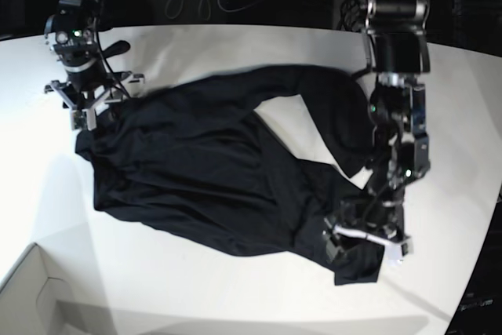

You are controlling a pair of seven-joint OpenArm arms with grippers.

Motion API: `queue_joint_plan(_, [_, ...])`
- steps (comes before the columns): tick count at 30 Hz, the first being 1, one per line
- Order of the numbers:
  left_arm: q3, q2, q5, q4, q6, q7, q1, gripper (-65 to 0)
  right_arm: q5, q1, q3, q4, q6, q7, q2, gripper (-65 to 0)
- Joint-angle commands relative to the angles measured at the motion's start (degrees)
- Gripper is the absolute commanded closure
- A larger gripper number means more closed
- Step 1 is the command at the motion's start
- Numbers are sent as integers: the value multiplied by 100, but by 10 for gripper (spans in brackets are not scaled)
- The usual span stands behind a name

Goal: Layout the t-shirt on the table in an organized manner, then fold the t-shirt properly
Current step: 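Drag the held fabric with the left gripper across the shirt and release, then reach the left gripper to the shirt's bunched hem and grasp it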

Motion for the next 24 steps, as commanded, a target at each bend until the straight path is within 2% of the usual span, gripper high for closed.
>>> queue_joint_plan(1, [-8,-98,-61,250,-67,-120,84,-384,36,18,13,99,7,131,40,-267])
queue_joint_plan(8, [-69,-467,-52,390,-84,-146,1333,-383,36,88,13,99,7,131,49,-268])
queue_joint_plan(19, [-69,-731,-52,56,-67,-137,1693,-377,36,88,22,99,7,131,49,-268])
queue_joint_plan(21, [-69,-766,-43,30,-84,-111,1719,-313,36,88,40,99,7,131,49,-268])
queue_joint_plan(23, [-69,-819,-52,-102,-93,-111,1790,-193,36,88,48,99,7,131,49,-268])
queue_joint_plan(24, [-69,-819,-52,-164,-93,-129,1816,-112,36,88,48,99,7,131,49,-268])
